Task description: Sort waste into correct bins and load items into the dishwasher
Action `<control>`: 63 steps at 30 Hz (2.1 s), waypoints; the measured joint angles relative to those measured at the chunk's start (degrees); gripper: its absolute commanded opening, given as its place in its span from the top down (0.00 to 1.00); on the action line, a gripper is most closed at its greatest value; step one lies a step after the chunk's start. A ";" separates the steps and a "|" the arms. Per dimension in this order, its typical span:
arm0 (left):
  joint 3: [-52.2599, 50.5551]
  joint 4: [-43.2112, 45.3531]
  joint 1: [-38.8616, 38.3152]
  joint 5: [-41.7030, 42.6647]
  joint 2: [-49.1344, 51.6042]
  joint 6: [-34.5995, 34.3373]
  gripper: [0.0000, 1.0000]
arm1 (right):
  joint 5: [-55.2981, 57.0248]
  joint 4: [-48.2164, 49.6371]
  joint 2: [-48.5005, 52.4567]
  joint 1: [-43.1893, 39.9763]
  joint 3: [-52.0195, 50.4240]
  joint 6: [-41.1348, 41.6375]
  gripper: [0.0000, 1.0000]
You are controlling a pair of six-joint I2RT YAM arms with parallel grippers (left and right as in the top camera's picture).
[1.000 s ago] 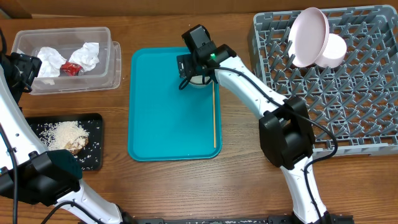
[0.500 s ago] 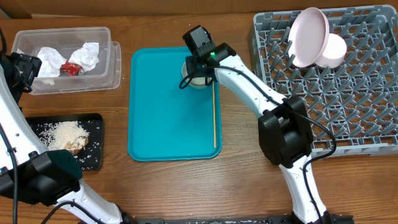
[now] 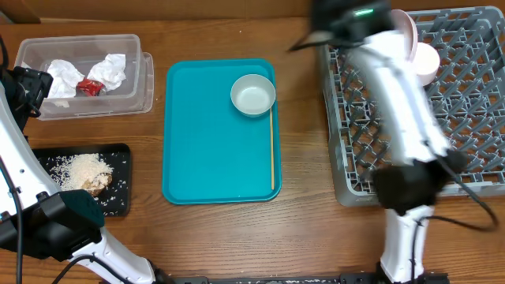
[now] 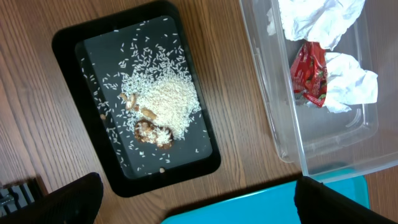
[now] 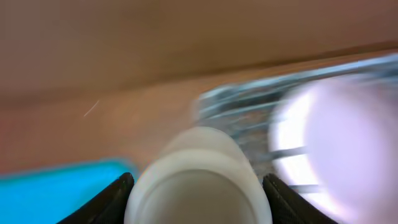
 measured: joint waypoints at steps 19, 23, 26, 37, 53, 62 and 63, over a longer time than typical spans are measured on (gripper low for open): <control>0.00 0.00 0.00 0.00 0.00 0.00 0.00 | -10.51 -1.03 -3.82 -47.15 -19.74 3.85 0.44; 0.00 0.02 0.00 0.00 0.00 0.00 0.00 | -12.20 0.81 -3.52 -50.40 -23.80 4.20 0.30; 0.00 0.00 0.00 0.00 0.00 0.00 0.00 | -13.68 1.07 -3.23 -51.47 -24.20 4.26 0.25; 0.00 0.00 0.00 0.00 0.00 0.00 0.00 | -19.06 -0.83 -3.30 -50.53 -24.20 4.35 0.22; 0.00 0.02 0.00 0.00 0.00 0.00 0.00 | -30.03 5.49 -21.29 -15.80 -24.15 2.40 0.22; 0.00 0.02 0.00 0.00 0.00 0.00 0.00 | -29.11 18.86 -12.22 10.88 -30.32 -5.62 0.31; 0.00 0.00 0.00 -0.02 0.00 0.00 0.00 | -27.56 19.91 -10.05 12.92 -30.82 -6.08 0.32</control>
